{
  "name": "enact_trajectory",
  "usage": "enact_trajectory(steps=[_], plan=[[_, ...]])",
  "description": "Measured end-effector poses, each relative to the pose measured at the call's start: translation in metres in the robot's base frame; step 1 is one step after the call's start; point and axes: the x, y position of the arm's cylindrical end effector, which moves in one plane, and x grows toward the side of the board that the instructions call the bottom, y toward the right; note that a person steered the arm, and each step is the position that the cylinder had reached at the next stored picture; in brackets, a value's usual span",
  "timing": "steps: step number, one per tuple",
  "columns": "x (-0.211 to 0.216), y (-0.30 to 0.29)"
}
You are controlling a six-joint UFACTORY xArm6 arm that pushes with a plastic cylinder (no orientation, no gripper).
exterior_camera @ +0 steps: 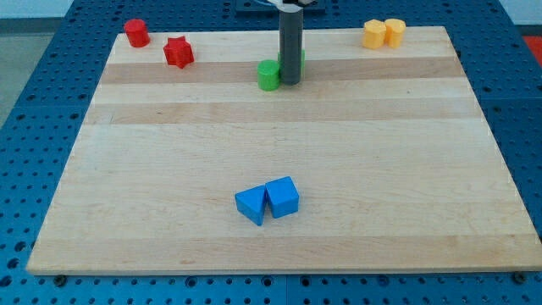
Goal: Place the green star in center
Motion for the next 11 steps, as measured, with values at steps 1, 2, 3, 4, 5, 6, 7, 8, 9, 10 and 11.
enact_trajectory(steps=[1, 2, 3, 4, 5, 6, 7, 8, 9, 10, 11], plan=[[-0.001, -0.021], [-0.001, -0.054], [-0.001, -0.077], [0.023, -0.032], [0.039, 0.059], [0.011, 0.113], [-0.048, 0.101], [-0.067, 0.046], [-0.071, -0.013], [-0.049, -0.037], [-0.019, -0.021]])
